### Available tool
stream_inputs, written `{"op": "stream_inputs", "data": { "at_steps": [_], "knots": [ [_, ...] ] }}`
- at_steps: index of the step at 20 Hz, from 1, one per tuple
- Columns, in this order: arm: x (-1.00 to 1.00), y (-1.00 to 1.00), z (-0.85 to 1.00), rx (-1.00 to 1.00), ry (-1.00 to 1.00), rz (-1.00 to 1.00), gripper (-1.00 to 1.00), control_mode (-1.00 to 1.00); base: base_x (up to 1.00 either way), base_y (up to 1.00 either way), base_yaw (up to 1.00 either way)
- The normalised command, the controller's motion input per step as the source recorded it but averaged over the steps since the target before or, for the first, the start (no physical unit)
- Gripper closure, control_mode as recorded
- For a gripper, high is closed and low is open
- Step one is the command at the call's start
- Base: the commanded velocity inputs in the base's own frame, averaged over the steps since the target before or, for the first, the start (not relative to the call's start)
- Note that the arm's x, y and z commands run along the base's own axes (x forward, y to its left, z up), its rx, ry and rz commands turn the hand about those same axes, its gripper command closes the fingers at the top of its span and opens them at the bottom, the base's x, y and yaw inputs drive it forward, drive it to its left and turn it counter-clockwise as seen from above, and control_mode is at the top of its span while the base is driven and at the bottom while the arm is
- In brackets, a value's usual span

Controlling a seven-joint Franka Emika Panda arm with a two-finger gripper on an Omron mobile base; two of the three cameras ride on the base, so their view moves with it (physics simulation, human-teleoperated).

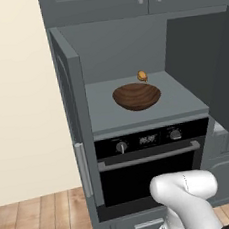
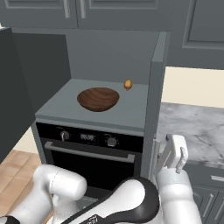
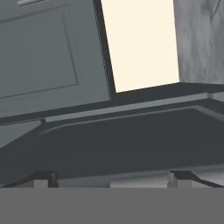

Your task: Pick the mug and place it in the sink. Pick the bowl and place it in the open cabinet and then close the cabinet.

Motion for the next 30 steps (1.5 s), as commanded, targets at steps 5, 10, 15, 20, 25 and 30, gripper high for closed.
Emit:
{"op": "stream_inputs", "data": {
  "at_steps": [5,10,15,20,25,30],
  "knots": [
    [0.2,-0.09,-0.21,0.0,-0.09,0.09,-1.0,-1.0,0.0,0.0,0.0],
    [0.16,0.0,-0.17,0.0,-0.07,0.1,-1.0,-1.0,0.0,0.0,0.0],
    [0.02,0.12,-0.05,0.0,-0.03,0.1,-1.0,-1.0,0.0,0.0,0.0],
    [0.0,0.44,0.0,0.0,-0.05,0.09,-1.0,-1.0,0.0,0.0,0.0],
    [-0.02,0.64,0.0,-0.03,-0.09,0.06,-1.0,-1.0,0.0,0.0,0.0],
    [0.0,0.88,0.02,-0.08,-0.12,0.0,-1.0,-1.0,0.0,0.0,0.0]
  ]
}}
